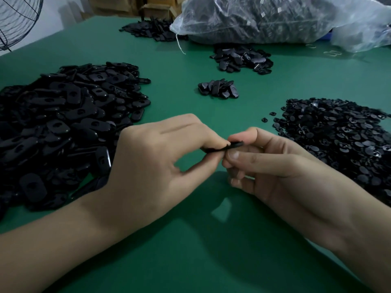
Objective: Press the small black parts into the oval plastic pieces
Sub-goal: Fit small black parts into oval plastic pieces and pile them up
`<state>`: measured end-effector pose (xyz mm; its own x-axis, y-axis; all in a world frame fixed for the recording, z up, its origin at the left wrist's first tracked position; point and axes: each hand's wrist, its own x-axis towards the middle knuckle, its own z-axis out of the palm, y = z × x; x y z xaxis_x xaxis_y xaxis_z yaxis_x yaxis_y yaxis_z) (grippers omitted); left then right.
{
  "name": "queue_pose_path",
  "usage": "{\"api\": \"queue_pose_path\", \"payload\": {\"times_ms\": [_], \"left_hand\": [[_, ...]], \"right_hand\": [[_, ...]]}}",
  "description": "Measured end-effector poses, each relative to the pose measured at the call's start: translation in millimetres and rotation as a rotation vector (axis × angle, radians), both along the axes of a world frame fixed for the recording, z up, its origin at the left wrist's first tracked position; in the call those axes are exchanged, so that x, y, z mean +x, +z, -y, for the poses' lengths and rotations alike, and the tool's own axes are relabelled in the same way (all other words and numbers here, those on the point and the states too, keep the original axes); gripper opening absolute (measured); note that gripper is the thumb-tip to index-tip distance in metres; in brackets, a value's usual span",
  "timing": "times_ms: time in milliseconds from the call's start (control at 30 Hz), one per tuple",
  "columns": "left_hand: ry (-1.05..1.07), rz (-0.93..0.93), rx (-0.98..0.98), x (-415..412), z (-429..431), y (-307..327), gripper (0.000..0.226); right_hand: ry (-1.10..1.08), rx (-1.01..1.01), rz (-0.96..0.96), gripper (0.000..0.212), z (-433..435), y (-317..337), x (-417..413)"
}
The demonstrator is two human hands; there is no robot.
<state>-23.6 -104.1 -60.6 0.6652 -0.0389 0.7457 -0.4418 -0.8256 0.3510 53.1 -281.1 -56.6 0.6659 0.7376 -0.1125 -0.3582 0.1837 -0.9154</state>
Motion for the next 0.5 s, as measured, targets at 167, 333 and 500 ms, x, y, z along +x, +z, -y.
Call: {"api": "queue_pose_path", "payload": {"times_ms": [167, 333, 500], "left_hand": [[-0.008, -0.152, -0.156, 5.5, -2.3, -0.9, 0.009], [-0.087, -0.367, -0.441, 7.8, -3.8, -4.7, 0.009], [-0.119, -0.492, -0.625, 10.6, -5.6, -6.3, 0.011]], "right_hand": [[-0.152, -0.109, 0.332, 0.019, -2.0, 1.6, 0.0], [-0.204, -0.164, 0.511, 0.002, -5.3, -3.8, 3.9], [-0.212, -0.199, 0.606, 0.004, -6.8, -7.6, 6.6]]}}
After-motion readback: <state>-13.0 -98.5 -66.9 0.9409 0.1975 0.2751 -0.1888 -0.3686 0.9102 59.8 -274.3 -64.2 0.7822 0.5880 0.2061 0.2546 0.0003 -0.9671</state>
